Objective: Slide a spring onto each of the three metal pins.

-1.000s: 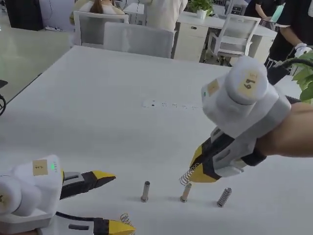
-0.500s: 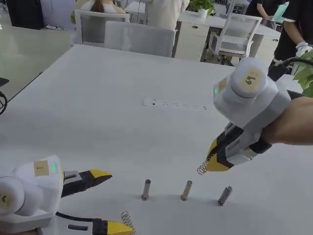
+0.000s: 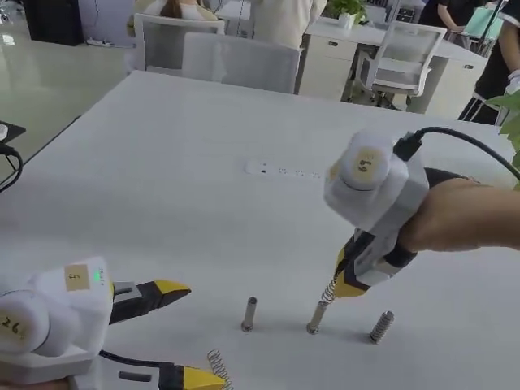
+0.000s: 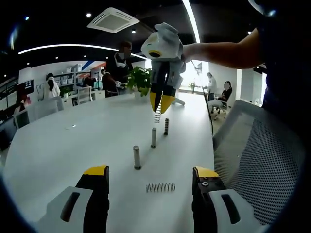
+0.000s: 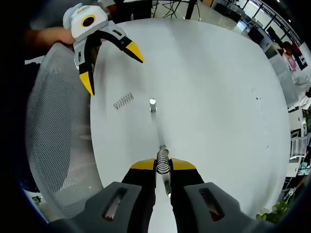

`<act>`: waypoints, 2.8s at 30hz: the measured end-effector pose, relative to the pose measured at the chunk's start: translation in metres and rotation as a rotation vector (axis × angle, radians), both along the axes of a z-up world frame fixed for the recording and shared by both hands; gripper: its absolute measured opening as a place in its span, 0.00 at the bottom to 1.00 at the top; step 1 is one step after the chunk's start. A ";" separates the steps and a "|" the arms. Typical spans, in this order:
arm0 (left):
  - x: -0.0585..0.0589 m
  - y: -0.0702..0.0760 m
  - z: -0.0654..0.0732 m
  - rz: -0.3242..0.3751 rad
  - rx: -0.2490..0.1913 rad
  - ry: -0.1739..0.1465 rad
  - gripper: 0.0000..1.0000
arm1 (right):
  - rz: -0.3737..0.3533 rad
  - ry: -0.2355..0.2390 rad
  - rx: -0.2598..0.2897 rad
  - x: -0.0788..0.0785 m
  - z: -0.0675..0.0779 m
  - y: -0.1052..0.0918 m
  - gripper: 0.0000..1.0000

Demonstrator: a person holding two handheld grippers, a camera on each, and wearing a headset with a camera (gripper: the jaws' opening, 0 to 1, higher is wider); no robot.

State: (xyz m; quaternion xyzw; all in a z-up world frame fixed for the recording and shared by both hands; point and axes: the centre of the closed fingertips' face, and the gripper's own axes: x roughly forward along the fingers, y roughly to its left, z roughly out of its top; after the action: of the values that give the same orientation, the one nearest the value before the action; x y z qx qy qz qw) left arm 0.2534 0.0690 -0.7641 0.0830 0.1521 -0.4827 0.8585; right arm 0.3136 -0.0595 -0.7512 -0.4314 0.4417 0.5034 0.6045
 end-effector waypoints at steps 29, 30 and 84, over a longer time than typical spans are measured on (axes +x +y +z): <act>-0.003 0.003 0.001 0.003 0.003 0.002 0.64 | 0.006 0.032 -0.059 0.001 -0.032 -0.001 0.07; -0.003 0.002 0.001 0.002 0.003 0.003 0.64 | 0.009 0.034 -0.067 0.001 -0.035 -0.001 0.07; 0.005 0.000 0.002 -0.009 0.009 0.006 0.64 | -0.023 0.022 -0.046 0.006 -0.063 -0.002 0.18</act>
State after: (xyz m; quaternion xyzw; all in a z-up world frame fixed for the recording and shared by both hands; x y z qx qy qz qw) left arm 0.2580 0.0693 -0.7623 0.0860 0.1563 -0.4861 0.8555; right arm 0.3193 -0.0615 -0.8145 -0.4345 0.4646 0.4911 0.5952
